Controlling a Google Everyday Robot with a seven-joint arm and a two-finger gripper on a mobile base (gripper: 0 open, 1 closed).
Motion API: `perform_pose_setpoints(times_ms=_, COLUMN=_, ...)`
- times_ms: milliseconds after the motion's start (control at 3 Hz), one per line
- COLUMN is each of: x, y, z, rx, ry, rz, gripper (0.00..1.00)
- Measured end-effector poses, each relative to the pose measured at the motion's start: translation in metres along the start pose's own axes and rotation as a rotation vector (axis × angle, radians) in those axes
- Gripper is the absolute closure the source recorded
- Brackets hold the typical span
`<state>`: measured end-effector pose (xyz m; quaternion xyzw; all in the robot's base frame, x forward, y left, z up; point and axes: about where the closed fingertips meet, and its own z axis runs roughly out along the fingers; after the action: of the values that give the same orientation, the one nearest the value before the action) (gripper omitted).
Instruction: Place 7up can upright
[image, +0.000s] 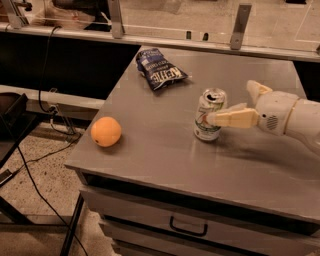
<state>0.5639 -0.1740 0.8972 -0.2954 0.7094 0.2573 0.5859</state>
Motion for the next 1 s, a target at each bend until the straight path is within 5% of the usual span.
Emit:
perform_pose_setpoints(times_ms=333, x=0.011, y=-0.031, z=-0.034, rx=-0.049, ry=-0.057, rz=-0.02, gripper=0.0)
perform_pose_setpoints(times_ms=1000, x=0.006, y=-0.024, z=-0.051, rx=-0.21, ry=-0.066, rz=-0.079, gripper=0.0)
